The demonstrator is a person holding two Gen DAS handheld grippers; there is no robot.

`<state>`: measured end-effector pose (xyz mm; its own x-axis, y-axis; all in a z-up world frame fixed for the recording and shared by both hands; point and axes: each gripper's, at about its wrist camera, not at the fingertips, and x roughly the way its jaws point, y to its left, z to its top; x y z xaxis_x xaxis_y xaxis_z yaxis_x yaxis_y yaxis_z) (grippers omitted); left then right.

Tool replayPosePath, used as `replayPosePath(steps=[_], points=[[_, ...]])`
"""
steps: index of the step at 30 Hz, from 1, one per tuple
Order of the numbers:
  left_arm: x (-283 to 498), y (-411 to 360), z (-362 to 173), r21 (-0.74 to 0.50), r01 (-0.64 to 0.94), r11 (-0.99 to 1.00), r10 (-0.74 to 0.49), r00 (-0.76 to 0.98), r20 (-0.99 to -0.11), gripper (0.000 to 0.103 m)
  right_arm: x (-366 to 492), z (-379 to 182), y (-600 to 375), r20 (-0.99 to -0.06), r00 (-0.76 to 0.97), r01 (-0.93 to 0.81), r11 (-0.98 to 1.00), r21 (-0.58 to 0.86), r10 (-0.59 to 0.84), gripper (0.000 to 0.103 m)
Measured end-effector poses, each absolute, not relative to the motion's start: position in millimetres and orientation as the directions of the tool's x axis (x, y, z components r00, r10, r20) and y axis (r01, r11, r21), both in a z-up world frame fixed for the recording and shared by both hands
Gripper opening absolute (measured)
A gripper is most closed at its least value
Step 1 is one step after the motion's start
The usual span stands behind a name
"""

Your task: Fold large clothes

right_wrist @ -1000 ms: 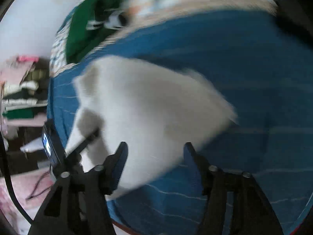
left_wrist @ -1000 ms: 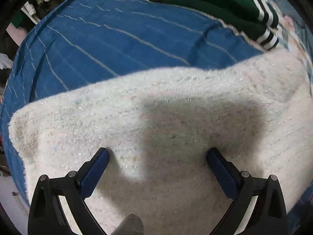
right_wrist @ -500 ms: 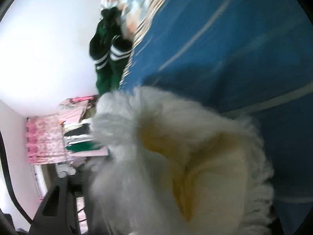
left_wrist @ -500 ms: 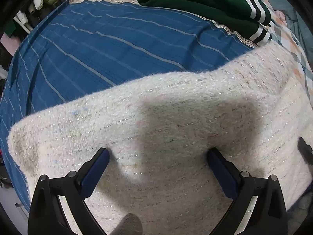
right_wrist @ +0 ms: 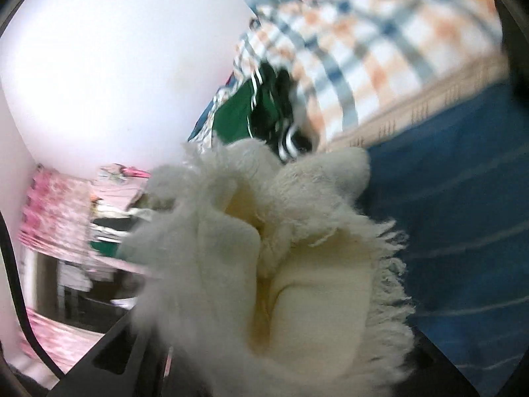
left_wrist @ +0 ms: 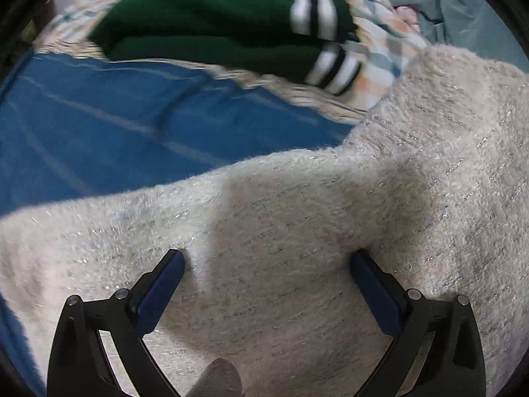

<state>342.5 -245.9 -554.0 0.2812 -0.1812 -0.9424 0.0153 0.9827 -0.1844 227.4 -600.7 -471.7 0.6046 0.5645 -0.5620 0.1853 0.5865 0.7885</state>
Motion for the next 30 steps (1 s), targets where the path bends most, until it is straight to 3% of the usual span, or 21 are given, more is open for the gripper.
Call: replayPosePath(steps=[6, 9, 15, 20, 24, 27, 29, 30], points=[[324, -193, -525, -0.273, -0.16, 0.949, -0.218, 0.293, -0.931, 0.103, 233, -431, -575, -0.624, 0.569, 0.114, 0.7, 0.704, 0.535, 0.015], [268, -123, -504, -0.272, -0.313, 0.91, -0.162, 0.335, -0.928, 0.103, 234, -410, -529, -0.637, 0.53, 0.018, 0.743, 0.669, 0.56, 0.014], [144, -12, -484, -0.131, -0.519, 0.845, 0.031, 0.291, -0.956, 0.103, 235, -403, -389, -0.661, 0.39, -0.212, 0.761, 0.613, 0.641, 0.014], [66, 39, -499, -0.071, -0.643, 0.762, 0.083, 0.206, -0.975, 0.103, 204, -452, -254, -0.758, 0.179, -0.4, 0.75, 0.527, 0.628, 0.013], [28, 55, -511, -0.098, -0.719, 0.688, 0.053, 0.184, -0.981, 0.103, 166, -531, -178, -0.871, -0.014, -0.496, 0.753, 0.433, 0.492, 0.014], [12, 53, -513, -0.151, -0.736, 0.66, 0.016, 0.215, -0.976, 0.103, 162, -545, -171, -0.879, -0.085, -0.474, 0.757, 0.45, 0.469, 0.021], [3, 49, -504, -0.219, -0.74, 0.636, -0.03, 0.26, -0.965, 0.102, 166, -531, -181, -0.857, -0.096, -0.464, 0.739, 0.489, 0.507, 0.039], [0, 47, -496, -0.268, -0.734, 0.624, -0.06, 0.297, -0.953, 0.102, 167, -518, -193, -0.83, -0.106, -0.444, 0.721, 0.532, 0.548, 0.042]])
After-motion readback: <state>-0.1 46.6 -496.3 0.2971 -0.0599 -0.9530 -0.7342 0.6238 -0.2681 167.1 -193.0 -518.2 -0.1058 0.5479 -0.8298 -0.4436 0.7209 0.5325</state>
